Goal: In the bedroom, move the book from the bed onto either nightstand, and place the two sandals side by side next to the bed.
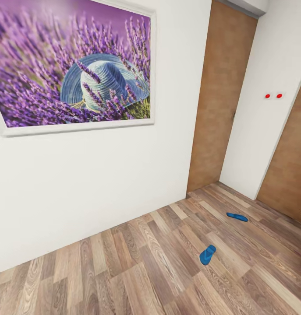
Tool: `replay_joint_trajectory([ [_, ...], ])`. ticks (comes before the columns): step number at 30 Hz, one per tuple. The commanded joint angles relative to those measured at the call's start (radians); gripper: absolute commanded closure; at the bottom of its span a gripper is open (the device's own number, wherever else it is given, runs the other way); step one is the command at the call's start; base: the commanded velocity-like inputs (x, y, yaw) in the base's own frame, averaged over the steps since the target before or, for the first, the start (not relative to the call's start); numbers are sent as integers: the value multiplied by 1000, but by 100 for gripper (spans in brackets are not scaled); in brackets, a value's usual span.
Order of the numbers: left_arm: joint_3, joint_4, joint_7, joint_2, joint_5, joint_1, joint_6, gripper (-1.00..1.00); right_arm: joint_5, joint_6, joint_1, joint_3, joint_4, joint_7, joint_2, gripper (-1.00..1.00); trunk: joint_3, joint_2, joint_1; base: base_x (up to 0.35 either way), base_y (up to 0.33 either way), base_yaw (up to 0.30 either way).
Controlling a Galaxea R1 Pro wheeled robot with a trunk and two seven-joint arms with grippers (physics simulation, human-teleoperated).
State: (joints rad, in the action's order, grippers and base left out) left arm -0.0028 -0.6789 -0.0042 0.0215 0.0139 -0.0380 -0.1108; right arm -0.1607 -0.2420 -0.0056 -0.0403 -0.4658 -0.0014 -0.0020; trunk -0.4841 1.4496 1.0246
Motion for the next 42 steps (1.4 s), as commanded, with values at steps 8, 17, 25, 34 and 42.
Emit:
replay_joint_trajectory([
  [8,0,-1,0,0,1,0,-2,-100,-8,-3,-1,2,0,0,0,-100,-1,0,0,237,181,-204],
  [17,0,-1,0,0,1,0,-2,-100,-8,-3,-1,2,0,0,0,-100,-1,0,0,174,120,-204],
  [25,0,-1,0,0,1,0,-3,-100,-8,-3,-1,2,0,-2,-1,-100,-1,0,0,12,7,-204],
  [34,0,-1,0,0,1,0,-3,-100,-8,-3,-1,2,0,-2,-1,-100,-1,0,0,0,0,-204],
  [42,0,-1,0,0,1,0,-3,-100,-7,-3,-1,3,0,-2,0,-100,-1,0,0,0,0,-204],
])
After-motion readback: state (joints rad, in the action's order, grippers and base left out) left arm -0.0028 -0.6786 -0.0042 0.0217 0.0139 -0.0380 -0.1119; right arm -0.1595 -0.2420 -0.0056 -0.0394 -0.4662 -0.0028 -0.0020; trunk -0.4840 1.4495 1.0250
